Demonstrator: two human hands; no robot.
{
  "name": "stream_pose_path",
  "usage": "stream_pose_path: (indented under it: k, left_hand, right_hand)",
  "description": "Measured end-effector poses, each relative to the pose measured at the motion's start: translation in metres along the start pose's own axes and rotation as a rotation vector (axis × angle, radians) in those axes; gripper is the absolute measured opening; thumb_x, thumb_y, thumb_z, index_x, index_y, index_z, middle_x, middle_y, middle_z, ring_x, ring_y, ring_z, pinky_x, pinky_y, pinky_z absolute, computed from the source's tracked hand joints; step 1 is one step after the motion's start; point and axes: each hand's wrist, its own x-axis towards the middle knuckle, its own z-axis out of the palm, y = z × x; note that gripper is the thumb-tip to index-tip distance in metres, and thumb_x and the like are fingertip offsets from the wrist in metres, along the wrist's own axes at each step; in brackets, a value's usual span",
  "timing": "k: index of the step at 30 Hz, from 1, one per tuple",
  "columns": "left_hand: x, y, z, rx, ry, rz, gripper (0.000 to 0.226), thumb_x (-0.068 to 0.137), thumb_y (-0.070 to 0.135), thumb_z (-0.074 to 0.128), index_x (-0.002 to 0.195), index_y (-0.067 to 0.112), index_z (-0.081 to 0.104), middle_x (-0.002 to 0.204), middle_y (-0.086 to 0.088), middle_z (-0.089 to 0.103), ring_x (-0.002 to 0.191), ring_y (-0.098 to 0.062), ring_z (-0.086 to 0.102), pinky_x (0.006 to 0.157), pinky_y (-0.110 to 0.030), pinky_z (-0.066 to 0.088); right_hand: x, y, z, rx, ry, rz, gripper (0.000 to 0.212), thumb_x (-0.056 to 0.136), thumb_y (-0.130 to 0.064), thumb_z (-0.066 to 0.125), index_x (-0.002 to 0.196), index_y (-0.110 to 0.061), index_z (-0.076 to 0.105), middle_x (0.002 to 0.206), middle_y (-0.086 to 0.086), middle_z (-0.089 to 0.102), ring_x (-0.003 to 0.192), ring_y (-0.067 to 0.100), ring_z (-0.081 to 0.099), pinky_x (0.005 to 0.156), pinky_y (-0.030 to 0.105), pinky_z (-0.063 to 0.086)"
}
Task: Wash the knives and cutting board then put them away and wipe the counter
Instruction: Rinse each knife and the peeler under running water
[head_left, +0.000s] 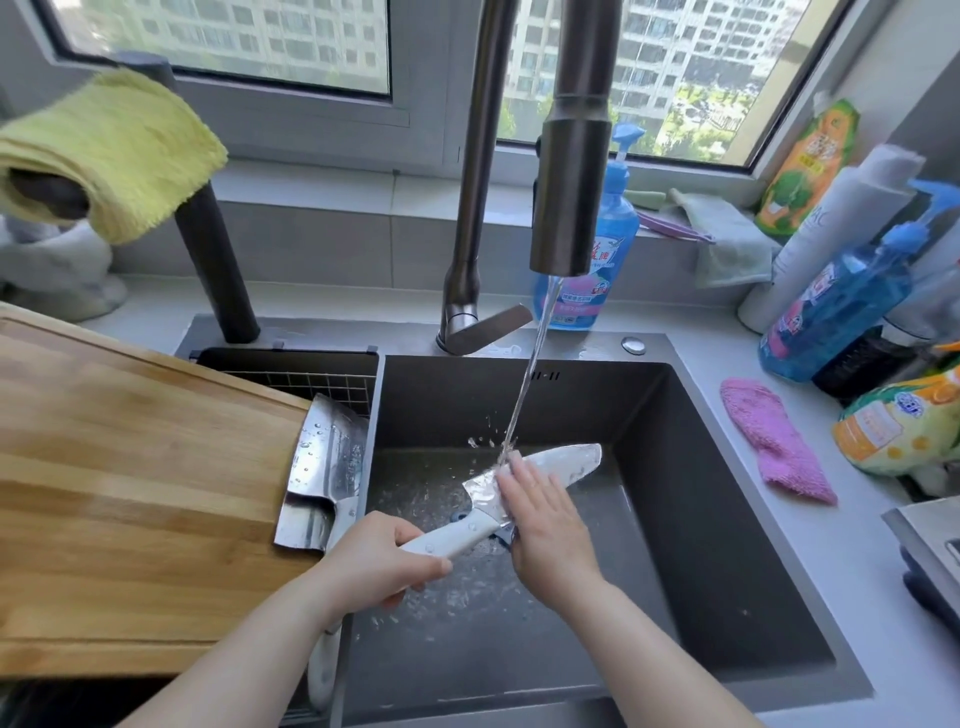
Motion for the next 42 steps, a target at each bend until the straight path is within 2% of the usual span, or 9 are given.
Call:
stream_pose_path:
  k: [3, 10, 14, 18, 21, 27, 31, 36, 42]
  left_hand:
    - [-0.001, 0.000, 0.002, -0.013, 0.004, 0.004, 0.018, 0.076, 0.019, 0.072, 0.062, 0.018, 0.061, 0.037, 0.008, 0.052, 0.033, -0.005, 0.042, 0.039, -0.017, 0.034]
    - [-0.001, -0.001, 0.002, -0.039, 0.029, 0.008, 0.015, 0.077, 0.020, 0.071, 0.065, 0.017, 0.063, 0.039, 0.007, 0.053, 0.033, -0.005, 0.041, 0.038, -0.017, 0.034]
    - [-0.001, -0.001, 0.003, -0.036, 0.034, 0.009, 0.012, 0.077, 0.020, 0.071, 0.067, 0.017, 0.064, 0.039, 0.007, 0.054, 0.032, -0.005, 0.041, 0.038, -0.017, 0.034]
    - [-0.003, 0.002, 0.004, -0.016, 0.021, 0.021, 0.013, 0.077, 0.021, 0.072, 0.067, 0.019, 0.064, 0.039, 0.008, 0.055, 0.033, -0.005, 0.042, 0.038, -0.016, 0.035]
    - [0.000, 0.008, 0.008, -0.005, 0.022, 0.027, 0.019, 0.077, 0.026, 0.071, 0.063, 0.016, 0.064, 0.041, 0.007, 0.055, 0.034, -0.007, 0.043, 0.038, -0.016, 0.034]
    - [0.016, 0.036, 0.017, -0.038, 0.013, 0.086, 0.034, 0.088, 0.032, 0.057, 0.059, 0.015, 0.058, 0.038, 0.007, 0.055, 0.029, -0.005, 0.042, 0.038, -0.017, 0.033]
    - [0.031, 0.060, 0.018, 0.049, 0.073, 0.067, 0.044, 0.098, 0.031, 0.036, 0.061, 0.014, 0.054, 0.035, 0.006, 0.054, 0.030, -0.006, 0.047, 0.039, -0.015, 0.036]
    - [0.044, 0.078, 0.033, 0.671, 0.289, 0.247, 0.031, 0.099, 0.021, 0.027, 0.107, 0.011, 0.055, 0.108, -0.007, 0.061, 0.099, -0.027, 0.058, 0.073, -0.035, 0.041]
    - [0.062, 0.068, 0.036, 0.718, 0.186, 0.333, 0.038, 0.099, 0.035, 0.025, 0.120, 0.015, 0.049, 0.112, -0.007, 0.057, 0.095, -0.029, 0.059, 0.069, -0.033, 0.043]
  right_hand:
    - [0.005, 0.012, -0.007, 0.059, 0.008, 0.205, 0.081, 0.065, -0.003, 0.067, 0.139, -0.004, 0.034, 0.149, 0.007, 0.031, 0.137, 0.025, 0.034, 0.114, 0.027, 0.019]
    - [-0.012, -0.006, 0.001, 0.107, -0.081, -0.047, 0.083, 0.048, -0.009, 0.066, 0.127, -0.012, 0.041, 0.129, 0.007, 0.059, 0.124, 0.020, 0.046, 0.108, 0.030, 0.023]
    - [-0.006, 0.011, -0.006, 0.147, -0.047, 0.279, 0.073, 0.085, -0.008, 0.048, 0.147, -0.011, 0.011, 0.157, 0.008, 0.005, 0.146, 0.019, 0.005, 0.117, 0.028, 0.004]
    - [-0.011, -0.005, -0.005, 0.798, 0.049, 0.656, 0.068, 0.089, -0.006, 0.044, 0.147, -0.011, 0.011, 0.155, 0.006, 0.009, 0.144, 0.023, 0.013, 0.118, 0.034, 0.013]
    - [-0.001, -0.019, -0.016, 1.533, 0.195, 1.136, 0.055, 0.092, -0.013, 0.047, 0.143, -0.015, 0.024, 0.125, 0.010, 0.043, 0.110, 0.025, 0.050, 0.086, 0.037, 0.046]
    - [0.002, -0.026, -0.038, 1.829, -0.256, 0.858, 0.023, 0.097, -0.028, 0.037, 0.096, -0.013, 0.054, 0.084, 0.002, 0.057, 0.058, 0.010, 0.048, 0.050, 0.020, 0.032]
    - [0.015, -0.012, -0.048, 1.872, -0.135, 0.834, 0.013, 0.095, -0.013, 0.044, 0.086, -0.013, 0.053, 0.066, 0.003, 0.054, 0.035, 0.004, 0.046, 0.036, 0.014, 0.035]
    - [0.033, -0.007, -0.057, 1.836, 0.010, 0.795, 0.012, 0.094, -0.008, 0.046, 0.084, -0.009, 0.052, 0.068, 0.006, 0.061, 0.035, 0.004, 0.051, 0.037, 0.015, 0.043]
    - [0.038, 0.000, -0.054, 1.758, -0.024, 0.806, 0.018, 0.095, -0.009, 0.046, 0.078, -0.008, 0.052, 0.046, -0.002, 0.054, 0.033, 0.002, 0.044, 0.037, 0.013, 0.036]
